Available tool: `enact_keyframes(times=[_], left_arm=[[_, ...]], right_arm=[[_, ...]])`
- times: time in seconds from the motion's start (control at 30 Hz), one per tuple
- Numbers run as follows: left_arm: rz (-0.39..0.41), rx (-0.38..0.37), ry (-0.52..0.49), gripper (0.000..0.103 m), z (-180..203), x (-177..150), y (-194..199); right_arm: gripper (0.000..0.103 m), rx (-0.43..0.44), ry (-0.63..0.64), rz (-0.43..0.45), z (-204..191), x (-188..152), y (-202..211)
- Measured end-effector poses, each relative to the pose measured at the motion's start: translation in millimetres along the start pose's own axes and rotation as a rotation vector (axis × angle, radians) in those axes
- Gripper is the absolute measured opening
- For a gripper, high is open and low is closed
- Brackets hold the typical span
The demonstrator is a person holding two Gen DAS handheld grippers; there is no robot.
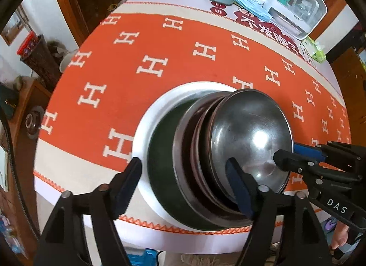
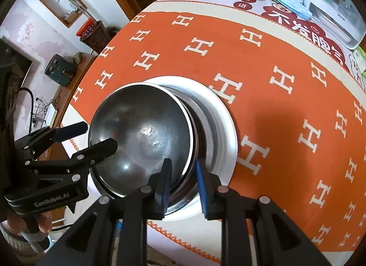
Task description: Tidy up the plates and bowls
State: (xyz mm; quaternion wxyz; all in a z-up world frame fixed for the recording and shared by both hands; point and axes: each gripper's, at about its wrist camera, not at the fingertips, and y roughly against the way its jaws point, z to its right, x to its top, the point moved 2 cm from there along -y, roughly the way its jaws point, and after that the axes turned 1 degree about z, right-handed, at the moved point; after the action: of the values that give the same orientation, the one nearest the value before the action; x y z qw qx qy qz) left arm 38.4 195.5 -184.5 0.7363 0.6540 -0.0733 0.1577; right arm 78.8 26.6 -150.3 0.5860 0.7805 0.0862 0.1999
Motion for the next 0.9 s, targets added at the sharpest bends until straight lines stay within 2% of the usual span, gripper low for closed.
enact_keyframes(times=[0.13, 0.33, 0.4, 0.57, 0.67, 0.9], left_arm=[[0.033, 0.033, -0.055, 0.083, 4.9, 1.3, 11.6], [0.048, 0.037, -0.113, 0.085, 13.1, 3.8, 20.4], [0.054, 0.042, -0.133, 0.090, 16.9, 5.3, 22.3], [0.068, 0.039, -0.187, 0.091, 29.6, 10.9, 29.3], [0.086, 0.030, -0.212, 0.095, 39.3, 15.1, 36.0], [0.137, 0.008, -0.249, 0.096, 71.0, 22.2, 57.8]], right_arm=[[0.026, 0.002, -0.014, 0.014, -2.1, -3.5, 3.5], [0.026, 0.007, -0.036, 0.055, -4.2, -8.0, 14.1], [0.026, 0.012, -0.043, 0.075, -4.4, -9.2, 19.6], [0.026, 0.016, -0.085, 0.133, 0.9, -12.1, 35.3], [0.026, 0.007, -0.113, 0.150, 6.0, -14.9, 41.9], [0.026, -0.039, -0.171, 0.199, 22.1, -28.7, 64.9]])
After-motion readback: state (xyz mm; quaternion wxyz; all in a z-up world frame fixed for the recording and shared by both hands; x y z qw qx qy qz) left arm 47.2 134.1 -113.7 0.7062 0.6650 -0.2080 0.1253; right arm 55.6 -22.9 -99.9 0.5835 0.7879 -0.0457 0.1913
